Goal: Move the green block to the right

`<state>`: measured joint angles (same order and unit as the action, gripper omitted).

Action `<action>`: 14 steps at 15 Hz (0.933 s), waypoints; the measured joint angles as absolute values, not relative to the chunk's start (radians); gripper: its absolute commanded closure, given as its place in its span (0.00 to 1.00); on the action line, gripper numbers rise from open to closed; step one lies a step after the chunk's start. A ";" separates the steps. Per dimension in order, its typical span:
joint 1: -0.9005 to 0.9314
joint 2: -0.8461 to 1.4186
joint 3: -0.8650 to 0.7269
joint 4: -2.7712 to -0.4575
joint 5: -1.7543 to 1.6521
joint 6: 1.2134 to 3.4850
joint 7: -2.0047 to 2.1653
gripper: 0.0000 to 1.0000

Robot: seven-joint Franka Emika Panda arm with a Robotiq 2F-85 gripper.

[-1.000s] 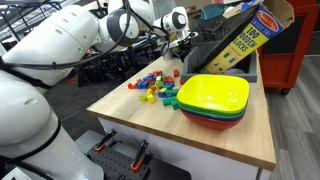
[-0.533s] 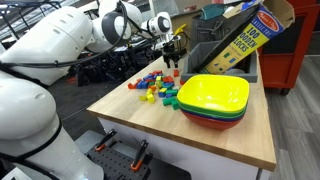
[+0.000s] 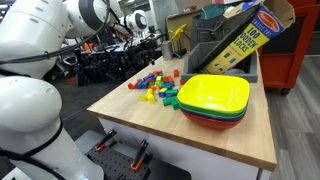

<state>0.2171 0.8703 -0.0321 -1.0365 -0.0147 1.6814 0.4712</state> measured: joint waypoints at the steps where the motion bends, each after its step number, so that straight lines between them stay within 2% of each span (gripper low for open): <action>1: 0.225 0.838 -0.026 -1.078 -0.015 1.682 0.465 0.00; 7: 0.253 0.672 -0.015 -1.342 -0.065 1.726 0.446 0.00; 14: 0.272 0.489 -0.014 -1.685 -0.154 1.985 0.501 0.00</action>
